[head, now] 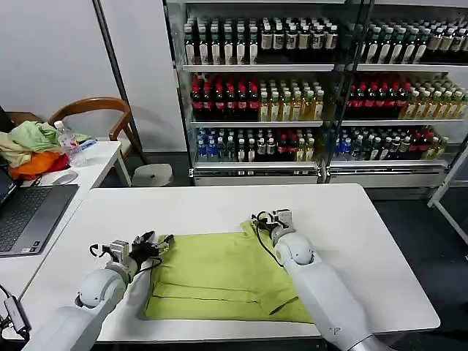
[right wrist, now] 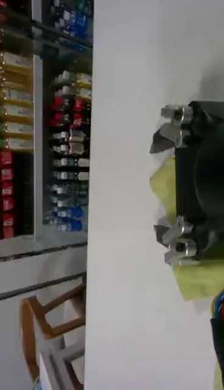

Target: Fold and organize the clothes.

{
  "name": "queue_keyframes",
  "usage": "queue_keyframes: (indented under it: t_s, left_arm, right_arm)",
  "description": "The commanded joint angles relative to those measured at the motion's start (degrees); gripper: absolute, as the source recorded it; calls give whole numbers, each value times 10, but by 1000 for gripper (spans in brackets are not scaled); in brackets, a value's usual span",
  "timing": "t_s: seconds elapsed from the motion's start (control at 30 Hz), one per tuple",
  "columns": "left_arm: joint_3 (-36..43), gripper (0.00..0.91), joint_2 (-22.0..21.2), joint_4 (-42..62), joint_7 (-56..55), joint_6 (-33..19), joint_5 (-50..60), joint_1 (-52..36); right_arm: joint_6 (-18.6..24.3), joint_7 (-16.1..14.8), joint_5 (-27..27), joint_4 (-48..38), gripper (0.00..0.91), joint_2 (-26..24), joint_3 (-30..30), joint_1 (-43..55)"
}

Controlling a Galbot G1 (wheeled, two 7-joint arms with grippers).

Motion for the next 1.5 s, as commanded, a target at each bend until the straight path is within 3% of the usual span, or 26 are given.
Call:
queue_keyframes:
  t_s: [0.03, 0.43, 0.9, 1.27, 1.5]
  left_arm:
    - [3, 50, -1, -1, 3, 2, 3, 6]
    - [1, 50, -14, -11, 2, -3, 3, 10]
    - [-62, 40, 12, -129, 5, -18, -22, 87]
    - [-96, 40, 20, -211, 2, -31, -12, 196]
    - [-108, 40, 15, -231, 2, -45, 16, 245]
  right_arm:
    - [-3, -1, 6, -3, 0, 3, -2, 1]
    - [16, -11, -11, 23, 0, -2, -5, -7]
    - [-31, 37, 65, 256, 0, -87, 11, -86]
    - [-43, 44, 62, 417, 0, -146, 61, -242]
    - [-37, 41, 44, 472, 0, -159, 87, -318]
